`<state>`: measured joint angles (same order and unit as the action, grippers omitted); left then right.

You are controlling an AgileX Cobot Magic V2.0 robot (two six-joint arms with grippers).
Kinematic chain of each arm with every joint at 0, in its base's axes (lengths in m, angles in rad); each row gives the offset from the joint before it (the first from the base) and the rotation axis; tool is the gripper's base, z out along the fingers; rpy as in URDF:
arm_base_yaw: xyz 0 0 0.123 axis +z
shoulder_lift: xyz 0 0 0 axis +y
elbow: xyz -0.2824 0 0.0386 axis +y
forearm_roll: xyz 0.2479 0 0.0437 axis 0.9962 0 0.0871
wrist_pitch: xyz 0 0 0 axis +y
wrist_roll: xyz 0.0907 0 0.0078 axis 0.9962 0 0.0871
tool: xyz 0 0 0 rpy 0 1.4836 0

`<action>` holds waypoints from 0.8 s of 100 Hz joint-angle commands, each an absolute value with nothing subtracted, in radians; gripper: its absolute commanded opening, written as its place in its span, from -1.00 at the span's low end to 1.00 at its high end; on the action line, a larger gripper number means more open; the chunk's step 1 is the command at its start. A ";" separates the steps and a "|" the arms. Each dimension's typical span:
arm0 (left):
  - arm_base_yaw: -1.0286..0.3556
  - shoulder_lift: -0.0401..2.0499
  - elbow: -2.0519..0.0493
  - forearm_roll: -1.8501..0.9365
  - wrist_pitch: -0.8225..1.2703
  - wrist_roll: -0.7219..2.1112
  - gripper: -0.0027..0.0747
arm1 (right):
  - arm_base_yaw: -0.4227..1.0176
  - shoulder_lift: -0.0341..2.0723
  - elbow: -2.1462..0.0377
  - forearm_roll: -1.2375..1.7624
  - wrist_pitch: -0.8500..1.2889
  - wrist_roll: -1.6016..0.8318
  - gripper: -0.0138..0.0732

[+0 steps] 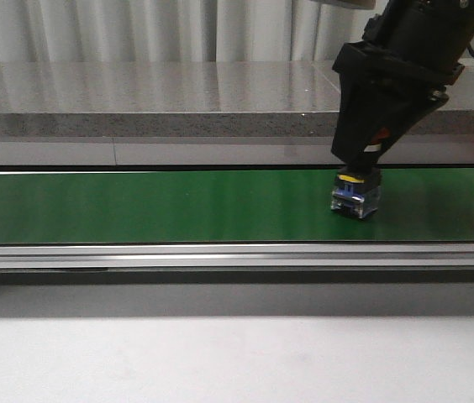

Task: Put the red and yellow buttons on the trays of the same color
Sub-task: 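Grasp the red button with the right gripper and lift it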

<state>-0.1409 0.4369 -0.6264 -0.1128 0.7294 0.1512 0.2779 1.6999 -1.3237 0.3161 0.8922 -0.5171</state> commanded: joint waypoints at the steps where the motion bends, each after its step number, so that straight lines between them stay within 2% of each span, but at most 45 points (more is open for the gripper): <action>1: -0.147 0.444 -0.654 -0.125 0.662 0.148 -0.99 | 0.274 1.655 -1.358 0.343 0.850 -0.528 -0.28; 8: -0.147 0.444 -0.654 -0.125 0.662 0.148 -0.99 | 0.274 1.647 -1.358 0.343 0.843 -0.527 -0.42; 20: -0.147 0.444 -0.654 -0.125 0.662 0.148 -0.99 | 0.258 1.620 -1.358 0.344 0.837 -0.501 -0.52; 40: -0.147 0.444 -0.654 -0.125 0.662 0.148 -0.99 | 0.171 1.567 -1.358 0.344 0.837 -0.398 -0.52; 80: -0.147 0.444 -0.654 -0.125 0.662 0.148 -0.99 | -0.122 1.472 -1.355 0.344 0.839 -0.329 -0.52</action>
